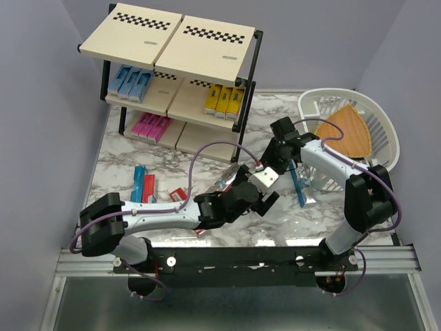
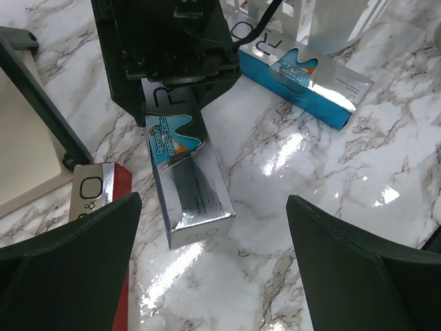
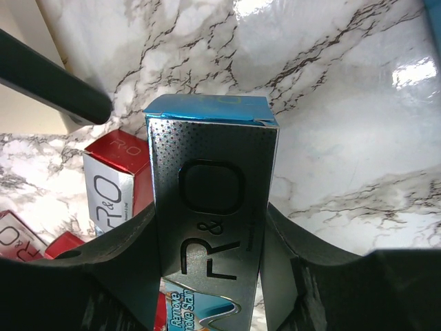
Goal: Place and organize the toothpastes onto the shelf
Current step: Pick up the toothpaste from the center of the board, then place the toothpaste on the shelf.
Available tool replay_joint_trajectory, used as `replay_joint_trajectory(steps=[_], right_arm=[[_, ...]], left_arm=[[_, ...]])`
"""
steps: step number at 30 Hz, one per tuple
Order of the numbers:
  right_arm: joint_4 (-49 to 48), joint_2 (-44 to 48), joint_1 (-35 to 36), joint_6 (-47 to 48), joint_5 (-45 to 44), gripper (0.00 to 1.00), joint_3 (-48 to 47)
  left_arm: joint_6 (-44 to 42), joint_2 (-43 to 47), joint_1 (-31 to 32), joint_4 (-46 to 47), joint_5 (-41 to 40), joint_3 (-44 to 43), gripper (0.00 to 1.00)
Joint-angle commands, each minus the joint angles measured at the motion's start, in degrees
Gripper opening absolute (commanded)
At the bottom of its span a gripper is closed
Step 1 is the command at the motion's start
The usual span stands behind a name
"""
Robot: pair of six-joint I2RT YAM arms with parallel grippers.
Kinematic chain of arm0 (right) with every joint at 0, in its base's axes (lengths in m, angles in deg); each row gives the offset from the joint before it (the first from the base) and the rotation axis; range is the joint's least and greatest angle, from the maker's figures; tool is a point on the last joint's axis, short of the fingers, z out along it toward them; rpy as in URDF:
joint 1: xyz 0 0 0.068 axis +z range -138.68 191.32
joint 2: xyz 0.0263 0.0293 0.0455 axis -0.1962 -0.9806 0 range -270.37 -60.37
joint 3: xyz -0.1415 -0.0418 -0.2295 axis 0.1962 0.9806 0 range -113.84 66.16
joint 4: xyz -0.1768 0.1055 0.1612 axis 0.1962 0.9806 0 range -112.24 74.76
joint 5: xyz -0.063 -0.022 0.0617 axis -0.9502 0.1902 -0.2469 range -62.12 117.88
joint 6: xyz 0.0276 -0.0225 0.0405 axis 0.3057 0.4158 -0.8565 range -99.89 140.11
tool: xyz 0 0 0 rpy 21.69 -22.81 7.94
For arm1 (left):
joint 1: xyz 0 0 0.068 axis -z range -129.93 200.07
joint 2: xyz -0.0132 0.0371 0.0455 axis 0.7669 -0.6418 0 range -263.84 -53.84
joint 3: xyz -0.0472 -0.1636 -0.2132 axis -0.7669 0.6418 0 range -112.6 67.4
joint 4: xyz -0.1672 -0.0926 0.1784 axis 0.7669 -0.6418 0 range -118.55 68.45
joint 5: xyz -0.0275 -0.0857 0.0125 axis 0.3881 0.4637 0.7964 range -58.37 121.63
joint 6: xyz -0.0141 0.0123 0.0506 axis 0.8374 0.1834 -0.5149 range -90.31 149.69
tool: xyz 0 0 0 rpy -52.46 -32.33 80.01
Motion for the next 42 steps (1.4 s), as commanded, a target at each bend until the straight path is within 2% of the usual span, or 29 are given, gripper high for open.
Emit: replay_joint_trajectory(steps=[1,5,11,18,24,31,34,40,42], right_arm=[[-0.2,2.4,0.3,-2.4,3.0,0.36,1.2],[0.0,2.7,0.3,-2.4,2.9,0.36,1.1],[-1.0,2.3,0.2,-3.1,4.3,0.36,1.0],[-1.8,2.2,0.3,-3.7,5.7,0.37,1.3],[-2.1,2.0,0.3,-3.8,6.3,0.37,1.4],[-2.1,1.8,0.3,-3.8,6.6,0.37,1.2],[-2.4,2.2,0.3,-3.6,6.4,0.37,1.2],[-2.2,3.5,0.3,-2.7,6.1,0.39,0.5],[-2.8,4.1,0.3,-2.5,6.0,0.42,0.7]], left_arm=[[3.9,-5.6,1.2,-9.5,-11.0,-7.9,0.99],[6.7,-8.3,1.2,-17.3,-14.0,-11.5,0.99],[10.5,-12.9,1.2,-24.9,-13.4,-16.2,0.99],[9.0,-15.9,1.2,-25.2,-15.2,-18.0,0.97],[6.7,-18.5,1.2,-24.8,-15.9,-20.1,0.9],[5.2,-19.5,1.3,-24.6,-15.6,-20.5,0.74],[5.2,-19.1,1.3,-24.7,-15.4,-20.1,0.63],[4.4,-15.7,1.3,-22.7,-15.4,-17.9,0.46],[3.8,-13.9,1.3,-21.0,-15.0,-16.2,0.4]])
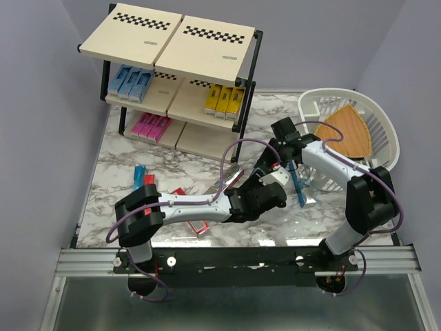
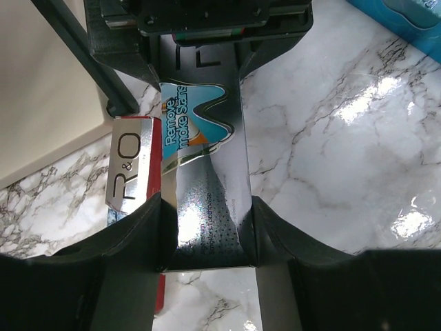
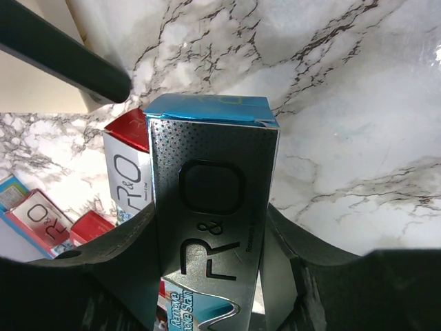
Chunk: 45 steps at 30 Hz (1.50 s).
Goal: Place and organize the toothpastes onto the shelf
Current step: Place the toothpaste on the shelf.
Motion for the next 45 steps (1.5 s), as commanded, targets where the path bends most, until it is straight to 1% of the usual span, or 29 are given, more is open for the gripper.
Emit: replay_joint_trajectory(steps=[1,2,3,4,5,6,7,8,9,11,12,13,14,17,21,24,25,29,32,33,37,38,40,41,43,44,45], right_arm=[[-2.1,3.9,0.3,0.4,0.6,0.44,-0.1],[-2.5,4.2,0.3,0.5,0.6,0.48,-0.1],[-2.7,4.5,0.3,0.7,0.5,0.51,0.0],[-2.9,5.3,0.3,1.0,0.4,0.54,-0.1],[-2.9,5.6,0.3,1.2,0.2,0.59,-0.3],[-3.0,6.1,0.3,1.5,0.0,0.61,-0.5],[-2.7,6.5,0.3,2.1,-0.7,0.63,-0.9],[-2.3,7.7,0.3,2.4,-1.1,0.69,-1.2],[-2.0,8.3,0.3,2.9,-1.7,0.73,-1.5],[-1.8,10.0,0.2,4.5,-3.3,0.79,-2.5],[-1.8,12.0,0.3,5.2,-3.8,0.85,-2.9],[-1.8,13.0,0.2,6.6,-4.9,0.87,-3.4],[-1.8,13.9,0.3,7.4,-4.9,0.93,-4.3],[-0.9,17.4,0.2,11.0,-9.2,0.99,-6.3],[0.6,21.8,0.1,15.5,-15.3,1.0,-9.6],[3.2,25.6,-0.4,18.1,-23.2,1.0,-13.0],[4.3,26.5,-0.5,18.4,-28.6,1.0,-14.9],[4.1,32.7,-0.7,21.5,-38.0,1.0,-16.1],[2.2,35.8,-0.7,22.2,-42.8,1.0,-13.9],[1.5,38.1,-0.8,22.3,-43.5,1.0,-12.8],[-3.4,43.3,-0.8,22.8,-43.2,1.0,-8.0],[-6.0,44.2,-0.8,23.5,-42.3,1.0,-6.8],[-7.2,45.3,-0.8,24.8,-41.6,1.0,-4.8],[-6.9,45.2,-0.8,24.9,-41.2,1.0,-4.5],[-6.3,44.7,-0.8,25.1,-40.7,1.0,-3.9],[-5.9,44.6,-0.8,25.2,-40.1,1.0,-3.7],[-5.7,44.4,-0.9,25.3,-40.0,1.0,-3.3]], left_arm=[[-0.9,4.9,0.4,3.2,-0.5,2.8,0.35],[-1.1,5.5,0.4,3.9,-0.2,3.7,0.34],[-1.2,6.5,0.4,4.1,0.5,3.9,0.33],[-1.5,7.1,0.4,4.5,0.8,4.3,0.31],[-1.8,7.8,0.4,5.5,1.1,5.2,0.3],[-2.2,9.1,0.4,5.9,1.6,5.7,0.28],[-2.9,9.9,0.4,6.3,2.4,6.1,0.25],[-3.6,10.7,0.4,7.4,2.5,7.0,0.24],[-4.1,12.4,0.3,7.8,2.9,7.4,0.22],[-5.6,14.4,0.3,10.0,4.3,9.3,0.21],[-6.1,16.6,0.3,10.7,4.9,10.0,0.21],[-6.7,17.8,0.3,11.3,5.6,10.6,0.21],[-7.7,18.7,0.2,12.5,6.9,11.7,0.21],[-9.4,23.2,0.0,13.7,9.0,13.5,0.2],[-12.3,30.5,-0.5,13.8,11.8,14.6,0.2],[-14.0,34.6,-1.7,11.5,14.4,13.6,0.2],[-14.3,35.3,-2.3,10.6,14.8,12.8,0.2],[-17.0,38.0,-4.5,4.6,16.7,7.6,0.2],[-17.9,39.5,-8.1,1.7,19.7,3.4,0.2],[-18.0,39.8,-10.1,1.0,20.6,2.4,0.2],[-18.8,39.8,-14.6,-2.2,24.6,-2.8,0.2],[-19.1,39.8,-15.3,-3.4,25.6,-5.4,0.2],[-20.1,39.1,-16.4,-4.6,26.5,-8.7,0.2],[-20.5,38.8,-17.6,-5.9,26.9,-12.2,0.2],[-21.5,37.0,-18.5,-8.1,26.5,-16.4,0.21],[-21.6,36.3,-19.9,-10.9,26.3,-21.1,0.21],[-21.8,34.2,-20.6,-12.6,26.0,-23.5,0.21]])
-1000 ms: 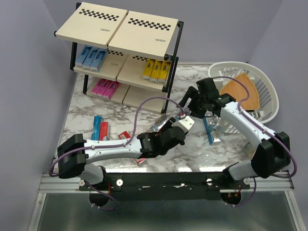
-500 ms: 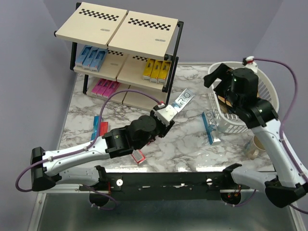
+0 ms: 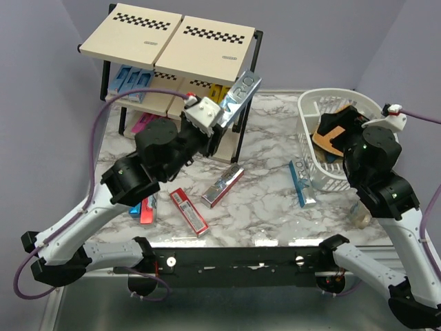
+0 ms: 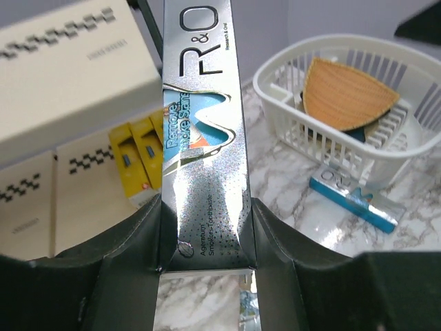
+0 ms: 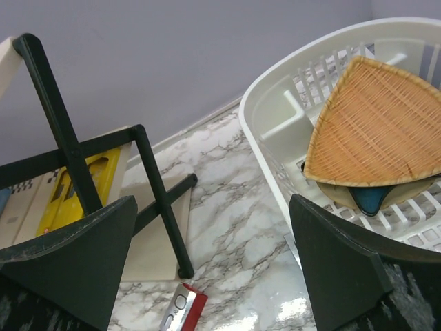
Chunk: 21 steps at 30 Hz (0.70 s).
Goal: Place and organize the toothpastes onto the shelf
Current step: Place the toothpaste on the shelf.
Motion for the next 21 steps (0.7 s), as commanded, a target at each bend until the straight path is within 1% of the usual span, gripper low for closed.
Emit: replay_joint_trajectory(steps=[1,2,5,6,9,10,12,13,16,17,19,20,21], right_arm=[[-1.1,-1.1,-0.1,1.6,-0.5,1.0,2.5],[-1.4,-1.3,-0.1,1.9,-0.2,1.0,3.0],[-2.3,-1.7,-0.1,3.3,0.8,1.0,3.6],[-2.5,-1.9,-0.1,3.8,1.3,1.0,3.7],[-3.3,-3.1,-0.1,5.5,3.5,1.0,3.7],[-3.4,-3.4,-0.1,6.1,4.2,1.0,3.7],[-3.8,-4.2,-0.1,7.1,6.6,1.0,3.9],[-3.8,-4.5,-0.1,8.1,7.5,1.0,3.9],[-4.6,-5.2,-0.1,10.5,11.7,1.0,4.4],[-4.9,-5.4,-0.1,11.1,13.9,1.0,4.4],[-5.0,-5.9,-0.1,12.5,15.9,1.0,4.9],[-5.2,-5.9,-0.1,13.0,17.8,1.0,5.1],[-5.3,-6.0,-0.1,13.4,18.7,1.0,5.2]], left_arm=[[-2.9,-4.1,-3.9,-7.0,2.3,-14.5,0.21],[-3.0,-4.9,-4.6,-8.8,2.7,-18.4,0.21],[-3.3,-7.0,-8.1,-9.6,6.2,-24.1,0.21],[-3.4,-7.5,-10.3,-10.4,6.8,-25.8,0.21],[-5.1,-11.3,-14.0,-12.9,7.7,-31.7,0.21],[-5.4,-13.1,-17.3,-13.3,7.9,-32.9,0.21],[-4.8,-14.7,-21.2,-13.9,11.7,-36.4,0.21],[-4.1,-16.3,-26.3,-14.0,13.4,-37.5,0.21],[-1.6,-19.8,-33.9,-13.7,21.7,-41.5,0.21],[-1.0,-20.7,-38.3,-13.7,23.4,-42.6,0.21],[-0.5,-23.2,-41.8,-13.7,27.5,-45.2,0.21],[-0.4,-23.9,-45.4,-13.7,29.0,-46.0,0.21],[-0.4,-24.6,-47.2,-13.7,30.8,-47.3,0.21]])
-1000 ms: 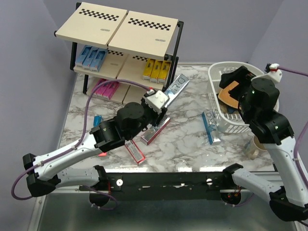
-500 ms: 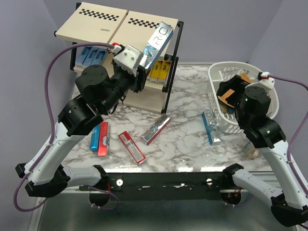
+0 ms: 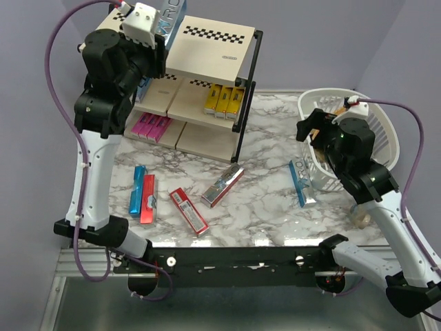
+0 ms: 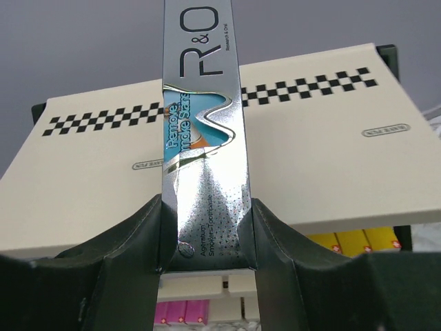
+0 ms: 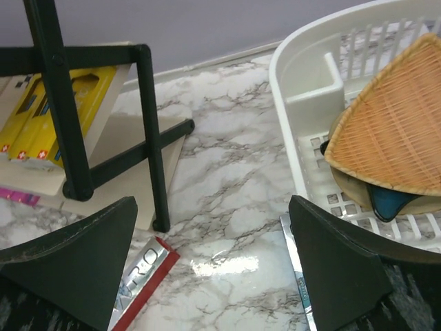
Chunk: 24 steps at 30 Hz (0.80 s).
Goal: Place and organize the toothpastes onto the shelf
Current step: Place the toothpaste on the shelf.
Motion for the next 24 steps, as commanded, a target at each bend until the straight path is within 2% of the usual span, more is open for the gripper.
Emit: replay_joint_trajectory(steps=[1,6,10,18,24], right_arm=[[-2.0,-0.6,-0.2,4.9,8.9,1.0,1.6],[-3.4,-1.0,-0.1,5.9,13.1,1.0,4.4],[-3.9,-2.6,-0.1,4.8,14.7,0.99,5.5],[-3.8,-6.2,-0.1,5.4,17.6,0.99,4.3],[-2.5,-8.5,-0.1,4.7,19.8,0.98,2.7]], left_arm=[[1.8,-3.7,-11.1,0.7,14.4,-6.0,0.21],[2.1,-7.9,-24.1,0.7,20.5,-9.1,0.21],[-0.3,-10.8,-29.3,0.4,21.5,-10.0,0.22],[-1.4,-14.2,-34.5,3.1,24.5,-12.8,0.24],[0.3,-18.1,-37.3,6.8,29.8,-15.2,0.3]])
